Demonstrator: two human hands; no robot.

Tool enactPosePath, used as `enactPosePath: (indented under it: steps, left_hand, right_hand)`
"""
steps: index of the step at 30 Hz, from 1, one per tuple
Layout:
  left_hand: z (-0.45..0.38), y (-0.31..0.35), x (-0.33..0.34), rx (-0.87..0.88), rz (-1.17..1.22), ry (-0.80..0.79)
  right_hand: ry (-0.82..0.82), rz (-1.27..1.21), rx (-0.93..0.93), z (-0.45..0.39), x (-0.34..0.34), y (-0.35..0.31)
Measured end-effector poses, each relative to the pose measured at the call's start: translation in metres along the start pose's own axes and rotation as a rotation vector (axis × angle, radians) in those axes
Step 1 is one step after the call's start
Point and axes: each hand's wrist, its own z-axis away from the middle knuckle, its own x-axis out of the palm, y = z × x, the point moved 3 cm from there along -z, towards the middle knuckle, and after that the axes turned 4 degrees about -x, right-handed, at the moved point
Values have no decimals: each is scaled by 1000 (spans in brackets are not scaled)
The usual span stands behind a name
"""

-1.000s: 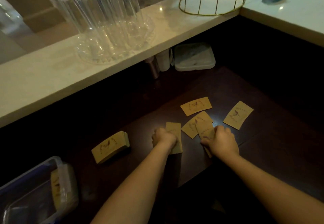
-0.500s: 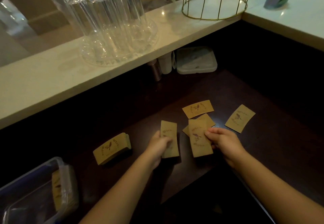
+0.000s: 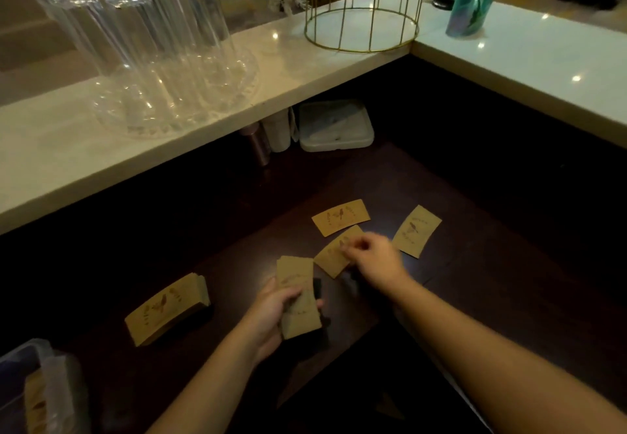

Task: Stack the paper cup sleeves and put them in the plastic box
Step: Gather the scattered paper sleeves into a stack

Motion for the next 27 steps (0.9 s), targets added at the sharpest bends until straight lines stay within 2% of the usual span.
enactPosePath:
  steps: [2,4,8,11,14,17,19,21,22,27]
  left_hand:
    - [6,3,-3,7,10,-16]
    - [13,6,-3,14,11,-25]
    - [21,9,-4,14,25,-19]
    - [21,8,-6,-34,25,-33]
    - [18,10,-8,-45,12,-24]
    - [15,10,-9,-29,-19,-22]
    - [15,11,-8,-38,-15,-28]
    - [14,11,-5,-55,-5,-34]
    - [14,11,-3,-59,2,-35]
    - [11,11,6,-58,40,-109]
  right_hand:
    - [221,118,48,-25,-44,17]
    - [336,302,126,-43,-83,38]
    - [151,491,285,-59,-110,71]
    - [93,591,252,-60,-108,74]
    - [118,605,218,-57,-108,71]
    - [255,374,149,-48,-111,61]
    - [356,-68,141,-40,-112,47]
    - [281,-555,165,-29,-99,24]
    - [209,-663,147,-23,-89,11]
    - [-110,-414,5,12,-8,-33]
